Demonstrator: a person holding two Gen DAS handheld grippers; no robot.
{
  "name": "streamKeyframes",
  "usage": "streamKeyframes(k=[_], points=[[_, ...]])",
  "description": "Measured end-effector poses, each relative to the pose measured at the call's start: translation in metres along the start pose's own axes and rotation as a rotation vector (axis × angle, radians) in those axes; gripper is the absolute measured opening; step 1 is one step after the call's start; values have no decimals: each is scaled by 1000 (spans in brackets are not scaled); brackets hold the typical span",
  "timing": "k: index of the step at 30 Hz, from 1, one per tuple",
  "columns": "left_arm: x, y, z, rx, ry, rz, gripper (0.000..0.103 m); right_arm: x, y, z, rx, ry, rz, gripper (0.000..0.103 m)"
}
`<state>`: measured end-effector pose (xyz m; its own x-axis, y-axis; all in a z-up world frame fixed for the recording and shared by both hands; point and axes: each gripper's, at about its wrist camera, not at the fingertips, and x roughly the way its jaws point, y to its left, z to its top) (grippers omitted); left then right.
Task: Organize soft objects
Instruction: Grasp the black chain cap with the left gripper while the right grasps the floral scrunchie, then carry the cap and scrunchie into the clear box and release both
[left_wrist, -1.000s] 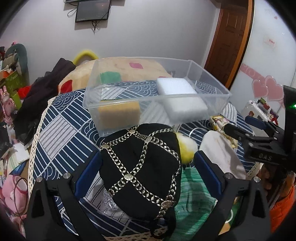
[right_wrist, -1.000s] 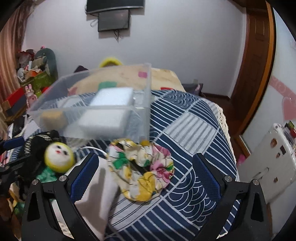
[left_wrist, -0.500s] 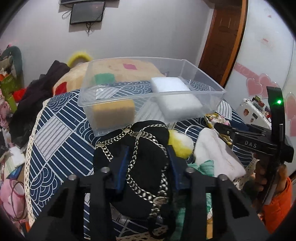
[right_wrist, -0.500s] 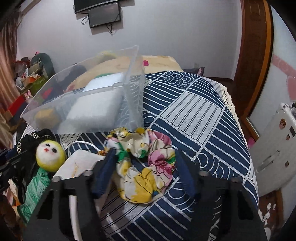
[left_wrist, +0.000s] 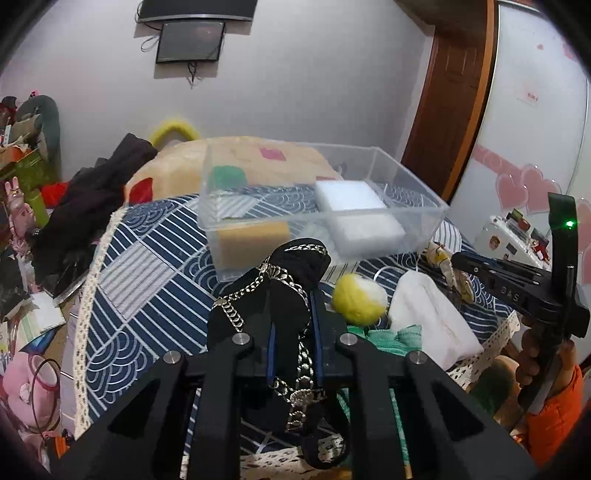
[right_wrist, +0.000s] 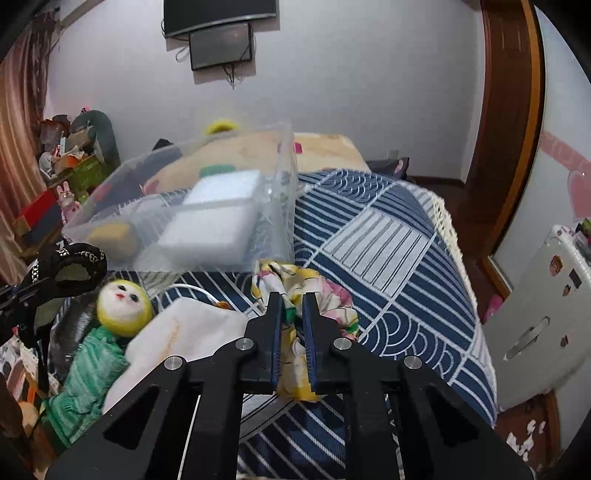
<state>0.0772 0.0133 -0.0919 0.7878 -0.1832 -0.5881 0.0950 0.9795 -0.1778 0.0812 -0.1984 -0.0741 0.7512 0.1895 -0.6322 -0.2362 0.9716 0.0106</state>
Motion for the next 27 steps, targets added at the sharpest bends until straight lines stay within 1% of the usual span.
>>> streamKeyframes(k=[10,13,14,15,16,17,18,20,25,26,27], points=[[-36,-3,16,12,-102,10,14,-31,4,13,-37,-106,12,10],[-44,-5,20,21,-127,16,14,-29,3,13,-38,-95,17,10],[-47,-6,22,25,-138,22,14,-27,4,13,-28,-81,16,14],[-47,-7,24,26,-144,26,14,-22,1,12,-16,-63,17,26],[-49,-6,26,24,-151,28,14,-14,-2,11,-7,-42,17,34],[-51,-5,28,19,-158,28,14,-11,-4,9,-1,-34,7,51],[-52,-5,30,16,-164,29,14,-7,-6,7,5,-26,-9,59],[-53,-3,33,14,-172,34,14,7,-10,4,6,3,-24,59],[-50,1,38,4,-176,41,14,43,-17,-5,19,110,-33,59],[-50,2,38,4,-178,45,14,49,-18,-7,23,127,-27,56],[-49,3,39,2,-180,48,14,51,-20,-10,24,127,-29,48]])
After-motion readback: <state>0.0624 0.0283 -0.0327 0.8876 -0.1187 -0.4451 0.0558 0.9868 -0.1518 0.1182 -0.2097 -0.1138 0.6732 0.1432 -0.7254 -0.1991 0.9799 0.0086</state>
